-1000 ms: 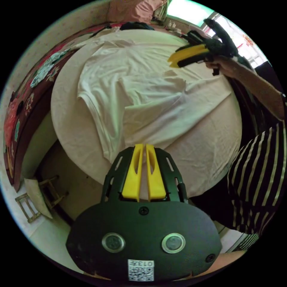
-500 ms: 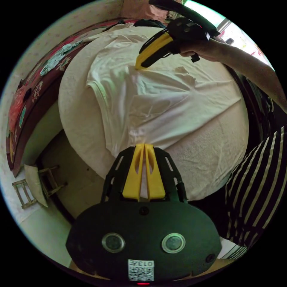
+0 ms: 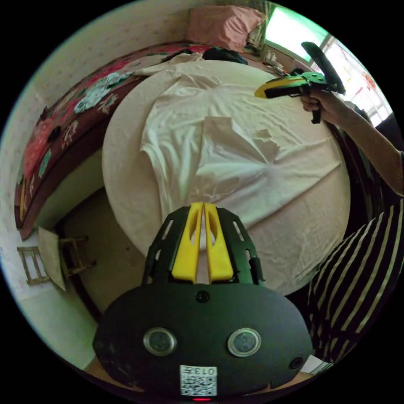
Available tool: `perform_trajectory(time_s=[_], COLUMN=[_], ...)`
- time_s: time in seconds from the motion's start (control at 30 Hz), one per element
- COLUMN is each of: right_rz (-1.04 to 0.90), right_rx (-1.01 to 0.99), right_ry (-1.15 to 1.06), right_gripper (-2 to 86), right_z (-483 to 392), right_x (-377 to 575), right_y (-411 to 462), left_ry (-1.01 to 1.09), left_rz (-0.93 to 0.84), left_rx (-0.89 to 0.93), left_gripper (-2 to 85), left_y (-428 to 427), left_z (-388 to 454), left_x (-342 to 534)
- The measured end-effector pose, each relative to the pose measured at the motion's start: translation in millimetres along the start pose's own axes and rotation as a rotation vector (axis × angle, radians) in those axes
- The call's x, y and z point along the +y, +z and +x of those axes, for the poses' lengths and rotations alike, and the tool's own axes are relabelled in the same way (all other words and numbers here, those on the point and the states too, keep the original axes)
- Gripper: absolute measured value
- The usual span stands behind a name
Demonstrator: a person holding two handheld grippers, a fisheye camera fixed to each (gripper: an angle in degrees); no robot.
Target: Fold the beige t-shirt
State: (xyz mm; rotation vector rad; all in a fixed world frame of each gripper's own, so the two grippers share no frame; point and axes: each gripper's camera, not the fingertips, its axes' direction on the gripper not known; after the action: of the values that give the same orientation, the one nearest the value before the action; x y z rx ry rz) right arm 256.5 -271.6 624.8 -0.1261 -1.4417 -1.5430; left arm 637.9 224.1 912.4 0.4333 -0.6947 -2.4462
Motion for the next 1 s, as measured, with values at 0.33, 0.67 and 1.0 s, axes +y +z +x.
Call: perform_trajectory(time_s=[0.33,0.67,1.0], right_rz=[-0.159,-0.027,-0.309], right_rx=[0.263,0.472,0.604], right_ry=[-0.074,0.319,0.782], right_gripper=[0.8,0.3,0.3], right_z=[-48,7,78], right_x=[53,140,318], right_y=[67,-18,-44], left_ry=[0.143,0.06,0.128], left_rz=[-0.112,0.088,-0.014], left_rx=[-0.106,-0.205,-0.137], left_gripper=[-0.2,1.3,2.7], left_y=[30,-18,19], left_z=[39,48,60], left_x=[-50,-48,-112])
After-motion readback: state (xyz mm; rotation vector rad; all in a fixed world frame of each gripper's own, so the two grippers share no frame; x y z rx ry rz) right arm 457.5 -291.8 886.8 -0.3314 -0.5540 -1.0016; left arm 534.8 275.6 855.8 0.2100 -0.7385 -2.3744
